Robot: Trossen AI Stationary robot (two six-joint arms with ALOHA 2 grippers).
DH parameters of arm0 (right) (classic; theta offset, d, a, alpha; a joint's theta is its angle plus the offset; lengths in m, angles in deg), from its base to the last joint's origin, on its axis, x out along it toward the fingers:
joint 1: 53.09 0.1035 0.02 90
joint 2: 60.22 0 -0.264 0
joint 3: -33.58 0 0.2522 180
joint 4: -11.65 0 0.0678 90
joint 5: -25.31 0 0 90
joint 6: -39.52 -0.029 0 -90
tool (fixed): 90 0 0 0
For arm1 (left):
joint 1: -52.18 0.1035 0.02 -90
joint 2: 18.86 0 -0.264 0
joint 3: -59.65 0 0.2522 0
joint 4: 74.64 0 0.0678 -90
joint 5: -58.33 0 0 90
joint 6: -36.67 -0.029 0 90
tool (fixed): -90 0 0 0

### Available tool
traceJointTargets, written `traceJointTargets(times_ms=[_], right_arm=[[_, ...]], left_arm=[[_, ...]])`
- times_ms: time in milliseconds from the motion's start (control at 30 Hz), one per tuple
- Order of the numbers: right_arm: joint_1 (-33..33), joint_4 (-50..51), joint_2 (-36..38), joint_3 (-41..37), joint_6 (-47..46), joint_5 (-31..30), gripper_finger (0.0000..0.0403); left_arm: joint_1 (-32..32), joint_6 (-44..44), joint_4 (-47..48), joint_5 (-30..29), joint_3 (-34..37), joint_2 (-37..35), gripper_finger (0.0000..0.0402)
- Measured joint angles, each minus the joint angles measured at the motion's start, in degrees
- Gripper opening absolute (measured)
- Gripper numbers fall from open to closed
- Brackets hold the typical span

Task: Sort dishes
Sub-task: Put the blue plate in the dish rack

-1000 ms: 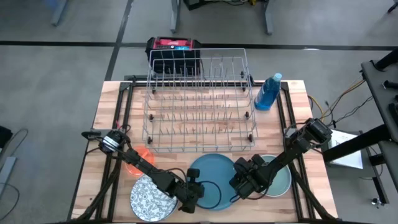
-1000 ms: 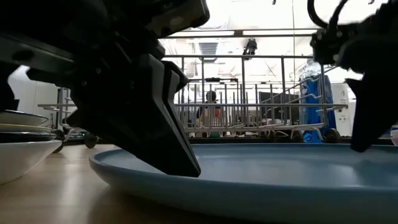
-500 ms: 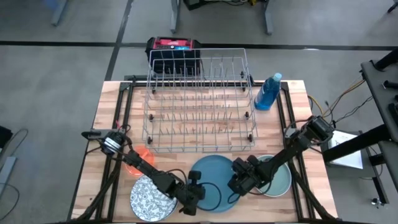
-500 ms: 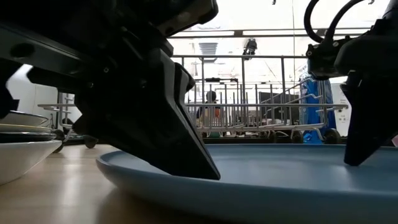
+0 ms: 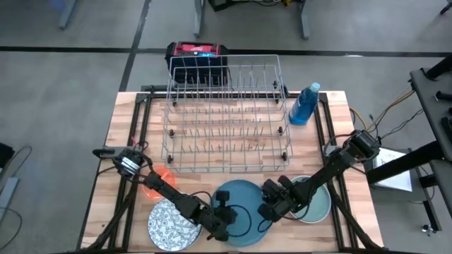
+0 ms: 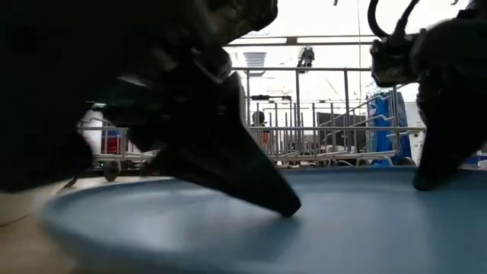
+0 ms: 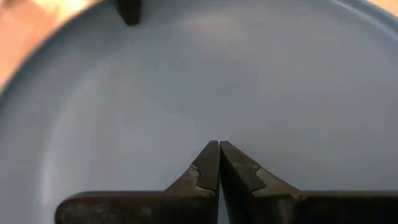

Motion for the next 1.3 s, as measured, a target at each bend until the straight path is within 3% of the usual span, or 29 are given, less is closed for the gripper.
traceJointTargets(times_ms=[167, 533, 667, 867, 1100, 1300], right_arm=[[0.1, 0.7, 0.1, 0.1, 0.1, -0.9, 0.0009], [0.2, 4.0, 6.1, 0.0, 4.1, -8.0, 0.0000], [0.4, 4.2, 9.1, 0.2, 9.6, -12.8, 0.0000], [1.0, 6.1, 11.5, 2.2, 16.5, -21.7, 0.0000], [4.0, 7.6, 11.5, 6.2, 26.9, -32.5, 0.0000], [7.2, 7.5, 11.5, 8.6, 37.0, -42.6, 0.0000]], left_arm=[[0.1, 0.0, -0.3, -4.3, 0.0, 0.0, 0.0000], [0.2, -9.2, -0.4, -4.3, -4.4, -5.0, 0.0000], [0.2, -11.9, 4.2, -4.8, -7.3, -7.8, 0.0000], [0.2, -9.2, 15.2, -10.9, -10.8, -14.6, 0.0000], [-1.7, -6.1, 18.0, -12.1, -9.9, -24.6, 0.0003], [-2.0, 2.4, 26.6, -12.1, -7.9, -28.8, 0.0048]])
